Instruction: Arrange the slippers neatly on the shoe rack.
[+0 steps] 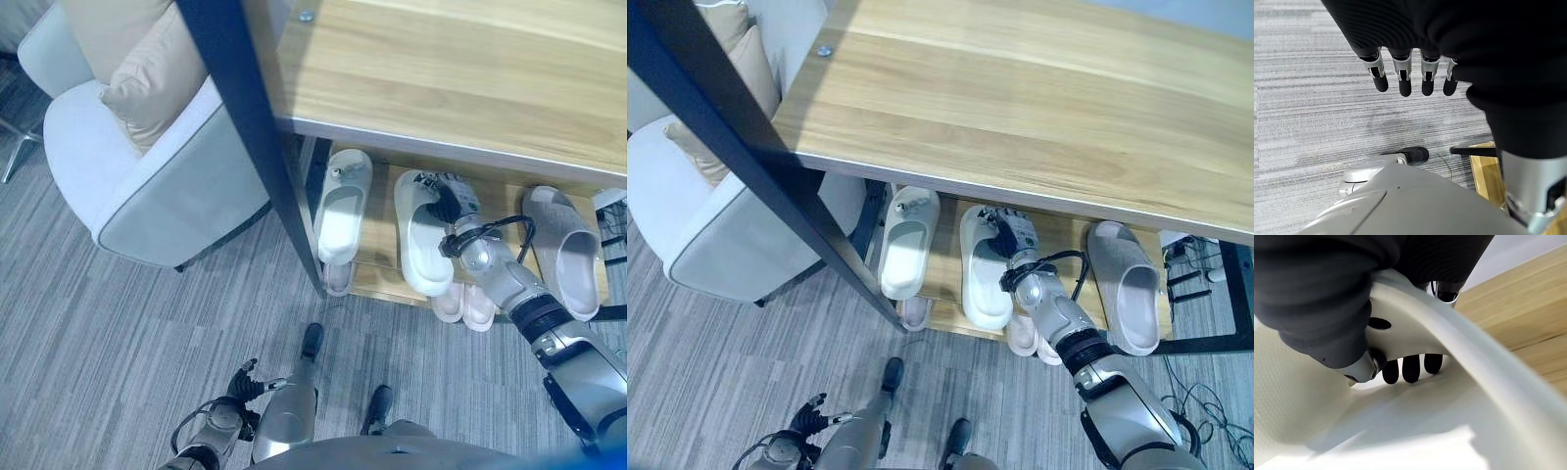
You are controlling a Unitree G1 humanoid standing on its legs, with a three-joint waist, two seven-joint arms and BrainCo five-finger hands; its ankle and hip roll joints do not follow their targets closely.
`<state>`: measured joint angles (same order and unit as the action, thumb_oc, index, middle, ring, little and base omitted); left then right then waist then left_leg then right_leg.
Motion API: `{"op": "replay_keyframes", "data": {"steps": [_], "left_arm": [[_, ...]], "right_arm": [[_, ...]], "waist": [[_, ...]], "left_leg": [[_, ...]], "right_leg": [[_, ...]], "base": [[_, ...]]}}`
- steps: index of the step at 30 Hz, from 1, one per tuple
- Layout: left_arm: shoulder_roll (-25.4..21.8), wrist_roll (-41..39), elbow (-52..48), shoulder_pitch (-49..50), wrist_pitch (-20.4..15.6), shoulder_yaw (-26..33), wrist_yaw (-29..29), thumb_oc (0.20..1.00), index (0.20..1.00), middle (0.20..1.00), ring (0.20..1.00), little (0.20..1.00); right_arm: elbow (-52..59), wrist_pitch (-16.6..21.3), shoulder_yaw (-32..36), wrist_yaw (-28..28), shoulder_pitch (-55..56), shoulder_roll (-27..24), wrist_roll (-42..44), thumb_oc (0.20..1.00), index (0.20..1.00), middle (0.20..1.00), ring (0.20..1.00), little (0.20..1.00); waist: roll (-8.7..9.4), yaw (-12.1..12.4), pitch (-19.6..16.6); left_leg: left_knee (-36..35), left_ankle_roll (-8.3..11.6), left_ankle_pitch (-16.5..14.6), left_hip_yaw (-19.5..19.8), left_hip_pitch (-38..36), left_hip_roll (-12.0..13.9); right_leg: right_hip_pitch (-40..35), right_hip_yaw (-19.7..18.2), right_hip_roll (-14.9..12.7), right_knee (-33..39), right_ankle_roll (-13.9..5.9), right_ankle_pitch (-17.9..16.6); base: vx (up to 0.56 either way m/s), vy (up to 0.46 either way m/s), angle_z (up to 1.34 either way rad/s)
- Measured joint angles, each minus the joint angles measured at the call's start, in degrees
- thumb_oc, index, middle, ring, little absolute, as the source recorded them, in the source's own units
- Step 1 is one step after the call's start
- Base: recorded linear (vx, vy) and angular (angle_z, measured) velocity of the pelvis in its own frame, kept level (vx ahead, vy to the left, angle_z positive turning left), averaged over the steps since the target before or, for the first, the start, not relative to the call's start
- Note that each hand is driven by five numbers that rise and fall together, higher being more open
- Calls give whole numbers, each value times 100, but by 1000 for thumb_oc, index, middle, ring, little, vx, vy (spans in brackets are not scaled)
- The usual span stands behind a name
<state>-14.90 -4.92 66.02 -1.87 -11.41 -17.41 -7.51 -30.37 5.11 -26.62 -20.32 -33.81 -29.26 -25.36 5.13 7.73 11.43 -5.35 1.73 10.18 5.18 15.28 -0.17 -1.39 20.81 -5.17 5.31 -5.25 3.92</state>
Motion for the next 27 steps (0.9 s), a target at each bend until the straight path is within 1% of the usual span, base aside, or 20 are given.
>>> {"op": "replay_keyframes", "data": {"steps": [2,4,6,8,14,15,16,17,22,23,24,27], "left_arm": [[-6,-5,-1,-35,-21,-1,1,1000,1000,1000,1000,1000],[43,-17,237,-230,4,8,-1,1000,1000,1000,1000,1000],[18,-31,268,-183,-43,26,-10,1000,1000,1000,1000,1000],[-23,-37,263,-174,-28,48,-8,1000,1000,1000,1000,1000],[-41,-35,229,-173,-22,34,-1,1000,1000,1000,1000,1000],[-41,-36,229,-171,-22,34,0,1000,1000,1000,1000,1000],[-48,-43,227,-171,-21,34,0,1000,1000,1000,1000,1000],[-51,-66,226,-171,-20,34,0,1000,1000,1000,1000,1000],[-31,-74,226,-145,-11,33,2,1000,1000,1000,1000,1000],[-9,-75,226,-131,-10,24,2,1000,1000,1000,1000,1000],[-11,-74,226,-110,-7,1,5,1000,1000,1000,1000,1000],[32,-74,234,-99,-5,-4,11,1000,1000,1000,1000,1000]], "right_arm": [[-32,0,-76,-1,-26,4,16,200,200,200,200,200],[0,-16,-89,48,-30,11,40,200,200,200,200,200],[-251,45,-60,-59,-110,122,58,200,200,200,200,200],[-337,32,-65,-19,-210,123,287,200,200,200,200,200],[-371,31,-77,-9,-226,127,476,200,200,200,200,200],[-397,33,-76,-18,-226,130,489,404,404,404,404,404],[-421,33,-75,-20,-226,132,496,649,649,649,649,649],[-442,32,-75,-19,-226,146,501,1000,1000,1000,1000,1000],[-496,24,-54,-11,-174,235,724,1000,1000,1000,1000,1000],[-489,32,6,-9,-125,312,826,1000,1000,1000,1000,1000],[-491,26,221,-11,14,498,972,1000,1000,1000,1000,1000],[-490,24,255,-6,213,563,1123,1000,1000,1000,1000,1000]], "waist": [[15,42,5],[30,36,12],[85,74,15],[119,131,23],[146,131,10],[156,131,2],[171,132,-8],[185,132,-20],[165,125,-130],[150,127,-177],[137,128,-257],[65,117,-372]], "left_leg": [[1,0,15,31,118,-23],[1,-25,42,73,137,-56],[2,-31,46,96,142,-82],[1,-28,44,97,151,-94],[1,-16,37,136,171,-140],[1,-17,37,145,171,-149],[1,-17,37,147,173,-152],[1,-15,35,150,174,-155],[1,0,25,167,182,-165],[1,-1,26,168,183,-171],[1,-13,34,173,185,-180],[1,-35,50,169,170,-190]], "right_leg": [[98,42,-5,-2,-4,-5],[97,56,-22,-2,-13,-11],[91,83,-46,-1,-21,-8],[97,104,-58,-1,-25,-9],[95,172,-93,-2,-46,-23],[91,181,-99,-1,-47,-22],[91,181,-102,-1,-47,-22],[91,181,-103,-1,-48,-21],[92,183,-108,-1,-52,-19],[92,183,-113,-1,-54,-18],[90,184,-120,-1,-58,-15],[80,184,-131,-1,-62,-12]], "base": [[17,27,13],[29,15,8],[22,19,6],[15,27,7],[18,30,3],[16,16,4],[0,0,0],[0,0,0],[-1,4,1],[-4,24,4],[0,0,0],[0,0,0]]}}
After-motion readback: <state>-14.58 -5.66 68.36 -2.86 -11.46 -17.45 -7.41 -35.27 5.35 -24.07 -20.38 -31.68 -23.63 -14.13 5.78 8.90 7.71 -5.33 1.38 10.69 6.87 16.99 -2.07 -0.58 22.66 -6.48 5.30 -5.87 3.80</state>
